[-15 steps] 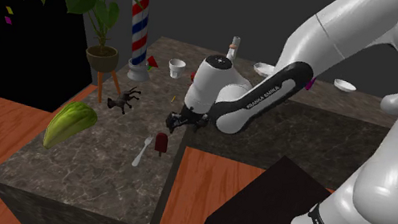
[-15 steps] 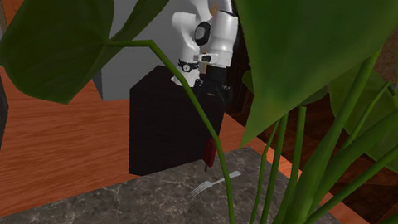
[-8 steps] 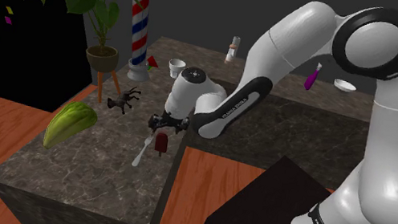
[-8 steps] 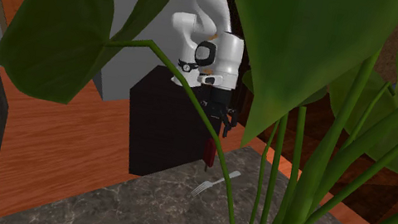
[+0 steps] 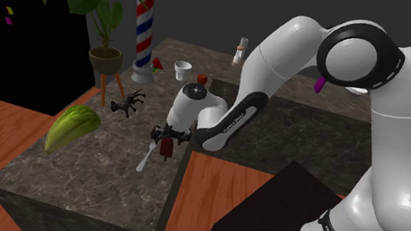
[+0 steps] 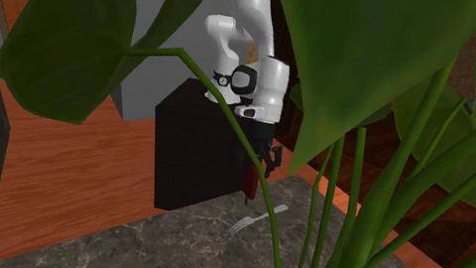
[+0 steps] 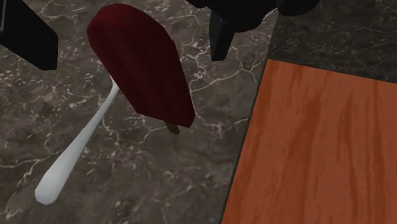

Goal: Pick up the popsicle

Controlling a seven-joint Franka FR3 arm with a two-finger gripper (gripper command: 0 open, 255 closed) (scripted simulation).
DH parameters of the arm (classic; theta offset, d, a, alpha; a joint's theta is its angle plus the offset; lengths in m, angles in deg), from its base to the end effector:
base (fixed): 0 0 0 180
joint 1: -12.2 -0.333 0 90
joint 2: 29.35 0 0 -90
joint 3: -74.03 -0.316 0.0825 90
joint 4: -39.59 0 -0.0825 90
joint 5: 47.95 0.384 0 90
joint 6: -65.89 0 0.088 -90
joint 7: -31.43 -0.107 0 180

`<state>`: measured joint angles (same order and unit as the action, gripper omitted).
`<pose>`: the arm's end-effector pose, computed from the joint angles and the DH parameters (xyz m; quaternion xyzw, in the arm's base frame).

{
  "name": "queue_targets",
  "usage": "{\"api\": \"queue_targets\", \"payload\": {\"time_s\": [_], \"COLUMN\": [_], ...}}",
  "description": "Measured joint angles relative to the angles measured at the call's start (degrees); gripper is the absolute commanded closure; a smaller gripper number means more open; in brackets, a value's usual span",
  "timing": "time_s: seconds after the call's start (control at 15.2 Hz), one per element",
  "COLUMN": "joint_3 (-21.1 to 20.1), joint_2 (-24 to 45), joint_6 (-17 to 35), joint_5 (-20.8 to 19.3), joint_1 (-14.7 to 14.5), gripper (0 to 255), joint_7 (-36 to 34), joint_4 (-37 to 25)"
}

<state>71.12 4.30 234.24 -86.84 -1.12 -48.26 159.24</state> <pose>0.5556 0.2039 0.1590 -0.9598 0.2306 -0.1575 0.0301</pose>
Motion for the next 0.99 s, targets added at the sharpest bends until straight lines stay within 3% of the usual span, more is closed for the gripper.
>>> {"api": "queue_targets", "payload": {"time_s": [0.07, 0.99], "joint_3": [0.18, -1.24], "joint_2": [0.36, -1.44], "joint_6": [0.15, -1.28], "joint_5": [-0.12, 0.95], "joint_1": [-0.16, 0.93], "gripper": [255, 255], "joint_7": [-0.16, 1.11], "joint_4": [-0.21, 0.28]}}
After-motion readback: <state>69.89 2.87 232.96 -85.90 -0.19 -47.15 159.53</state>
